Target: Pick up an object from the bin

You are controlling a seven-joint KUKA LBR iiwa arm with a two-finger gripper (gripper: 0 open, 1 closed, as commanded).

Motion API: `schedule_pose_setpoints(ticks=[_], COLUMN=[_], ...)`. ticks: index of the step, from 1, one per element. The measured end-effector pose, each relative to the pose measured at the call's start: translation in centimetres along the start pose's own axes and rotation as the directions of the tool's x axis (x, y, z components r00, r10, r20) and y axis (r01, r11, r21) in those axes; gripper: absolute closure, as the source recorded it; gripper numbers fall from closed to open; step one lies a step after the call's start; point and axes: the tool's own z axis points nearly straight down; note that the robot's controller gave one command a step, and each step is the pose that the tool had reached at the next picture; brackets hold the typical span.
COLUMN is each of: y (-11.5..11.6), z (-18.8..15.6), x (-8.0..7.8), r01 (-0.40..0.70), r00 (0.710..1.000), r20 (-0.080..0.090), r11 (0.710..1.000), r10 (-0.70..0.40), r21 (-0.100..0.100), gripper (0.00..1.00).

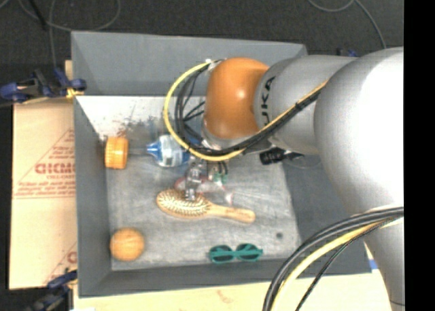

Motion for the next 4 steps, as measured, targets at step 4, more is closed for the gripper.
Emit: schedule_pose_setpoints(ticks=[4], y=[-0.1], z=[-6.4], x=[-0.2], r01=[0.000], r00=[1.000], r20=[0.031], r11=[1.000], r10=[0.000], r21=[0.000], gripper=[1.00])
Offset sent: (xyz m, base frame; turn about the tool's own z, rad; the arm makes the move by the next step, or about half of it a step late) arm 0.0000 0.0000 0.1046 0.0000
